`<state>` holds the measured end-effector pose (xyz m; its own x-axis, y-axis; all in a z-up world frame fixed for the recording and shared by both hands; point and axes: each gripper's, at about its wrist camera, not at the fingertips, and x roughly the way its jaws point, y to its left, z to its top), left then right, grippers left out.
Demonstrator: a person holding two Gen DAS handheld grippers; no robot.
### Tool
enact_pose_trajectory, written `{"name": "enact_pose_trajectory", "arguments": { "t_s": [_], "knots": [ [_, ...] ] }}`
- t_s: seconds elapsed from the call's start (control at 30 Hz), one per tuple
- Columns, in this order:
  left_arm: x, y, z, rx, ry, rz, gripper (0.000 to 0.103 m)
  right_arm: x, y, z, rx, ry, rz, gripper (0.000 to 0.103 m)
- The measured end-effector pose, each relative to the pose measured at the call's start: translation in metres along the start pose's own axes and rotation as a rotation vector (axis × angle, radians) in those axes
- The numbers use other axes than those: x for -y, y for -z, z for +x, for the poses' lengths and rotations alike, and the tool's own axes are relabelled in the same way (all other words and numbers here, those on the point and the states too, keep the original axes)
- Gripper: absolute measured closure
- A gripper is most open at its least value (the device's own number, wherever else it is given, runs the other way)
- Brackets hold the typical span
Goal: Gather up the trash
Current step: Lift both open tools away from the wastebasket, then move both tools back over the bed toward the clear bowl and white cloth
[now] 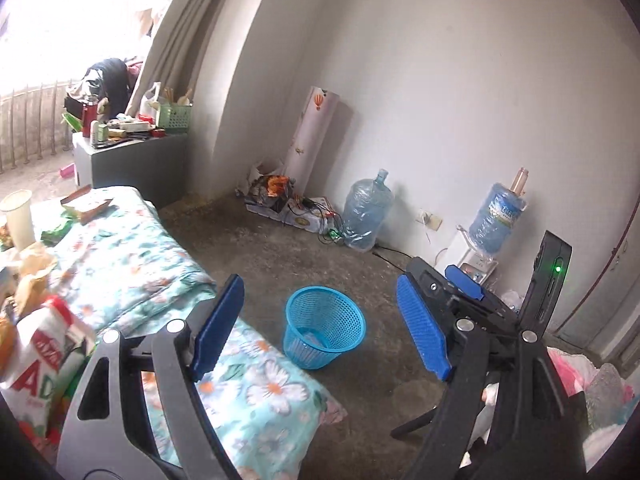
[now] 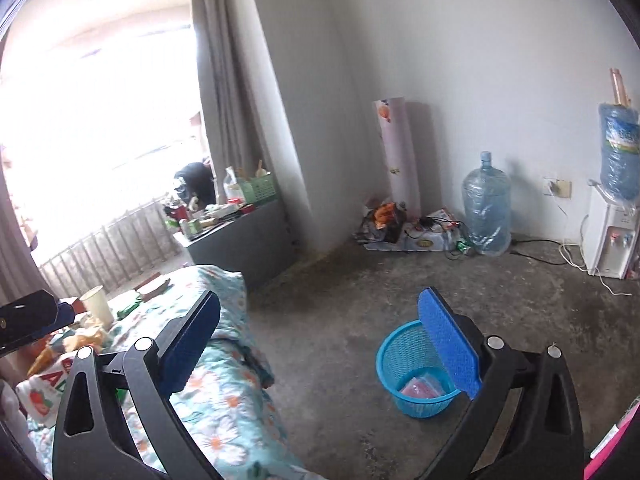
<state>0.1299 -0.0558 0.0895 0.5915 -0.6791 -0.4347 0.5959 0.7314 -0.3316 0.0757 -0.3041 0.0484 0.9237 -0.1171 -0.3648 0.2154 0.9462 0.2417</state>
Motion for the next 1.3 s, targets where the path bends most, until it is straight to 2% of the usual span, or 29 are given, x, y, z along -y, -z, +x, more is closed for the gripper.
{"name": "enact_pose_trajectory", "arguments": {
  "t_s": [0.07, 0.17, 0.3, 0.4, 0.5, 0.73, 1.03, 1.3],
  "knots": [
    [-0.017, 0.007, -0.037, 0.029, -0.036, -0.022, 0.029, -0.015, 0.0, -0.009, -0.001, -0.055, -0.019, 0.006],
    [-0.043, 0.021, -0.093, 0.081, -0.138, -0.055, 0.029, -0.035, 0.002, -0.02, -0.017, -0.145, -0.019, 0.006],
    [-0.078, 0.046, -0.158, 0.149, -0.278, -0.139, 0.027, -0.059, 0.015, -0.018, -0.091, -0.265, -0.008, 0.007],
    [-0.098, 0.065, -0.192, 0.176, -0.37, -0.202, 0.027, -0.085, 0.026, -0.014, -0.156, -0.34, -0.023, 0.01],
    [-0.114, 0.088, -0.214, 0.177, -0.419, -0.252, 0.027, -0.108, 0.043, -0.008, -0.233, -0.412, -0.03, 0.014],
    [-0.141, 0.127, -0.232, 0.164, -0.453, -0.321, 0.027, -0.137, 0.07, 0.007, -0.394, -0.529, 0.012, 0.024],
    [-0.154, 0.117, -0.223, 0.174, -0.422, -0.284, 0.027, -0.162, 0.084, 0.027, -0.518, -0.569, 0.059, 0.035],
    [-0.184, 0.1, -0.219, 0.184, -0.417, -0.312, 0.027, -0.18, 0.093, 0.053, -0.604, -0.583, 0.09, 0.042]
  ]
}}
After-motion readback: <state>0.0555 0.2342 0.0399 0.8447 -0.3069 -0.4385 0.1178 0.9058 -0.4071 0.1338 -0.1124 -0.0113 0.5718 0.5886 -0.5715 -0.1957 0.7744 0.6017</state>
